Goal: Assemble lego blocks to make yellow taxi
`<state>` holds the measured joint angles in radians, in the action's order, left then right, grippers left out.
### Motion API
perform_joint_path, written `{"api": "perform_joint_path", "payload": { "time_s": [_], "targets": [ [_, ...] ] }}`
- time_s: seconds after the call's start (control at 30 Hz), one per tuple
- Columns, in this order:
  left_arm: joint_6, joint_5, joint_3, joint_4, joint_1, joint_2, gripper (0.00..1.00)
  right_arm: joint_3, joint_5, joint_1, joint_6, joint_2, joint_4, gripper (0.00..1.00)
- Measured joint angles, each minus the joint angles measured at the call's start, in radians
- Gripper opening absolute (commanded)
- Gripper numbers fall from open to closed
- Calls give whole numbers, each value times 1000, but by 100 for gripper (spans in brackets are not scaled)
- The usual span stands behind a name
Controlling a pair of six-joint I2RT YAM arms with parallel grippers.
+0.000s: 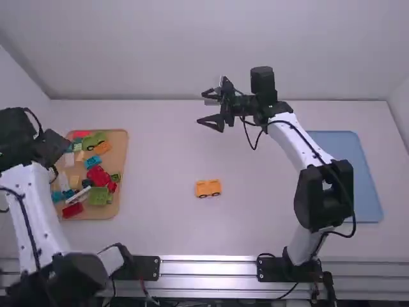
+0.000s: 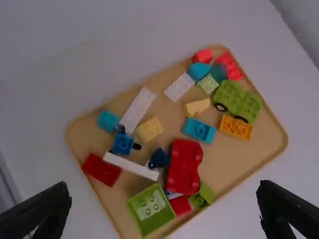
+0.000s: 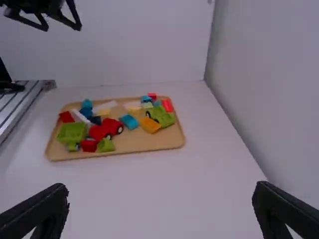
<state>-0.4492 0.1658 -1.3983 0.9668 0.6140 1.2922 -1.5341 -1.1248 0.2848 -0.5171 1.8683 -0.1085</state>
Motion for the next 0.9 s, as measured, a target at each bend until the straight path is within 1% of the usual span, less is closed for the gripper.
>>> {"api": "perform_joint_path", "payload": {
  "time_s": [0.13, 0.23, 0.33, 0.57, 0.8, 0.9],
  "targets": [
    [61, -84, -66, 31, 12, 111, 99, 0, -8, -2, -22, 0, -74, 99],
    [85, -114, -108, 53, 7, 176, 99, 0, -23, -2, -50, 0, -121, 99],
    [72, -121, -130, 65, 10, 227, 99, 0, -28, -2, -68, 0, -137, 99],
    [78, -92, -134, 59, 58, 324, 99, 0, -28, 2, -80, 0, -132, 99],
    [183, -84, -134, 0, 142, 498, 99, 0, -27, 16, -72, 0, -101, 99],
    [298, -84, -134, -59, 159, 565, 99, 0, -12, 23, -41, 0, -66, 99]
  ]
}}
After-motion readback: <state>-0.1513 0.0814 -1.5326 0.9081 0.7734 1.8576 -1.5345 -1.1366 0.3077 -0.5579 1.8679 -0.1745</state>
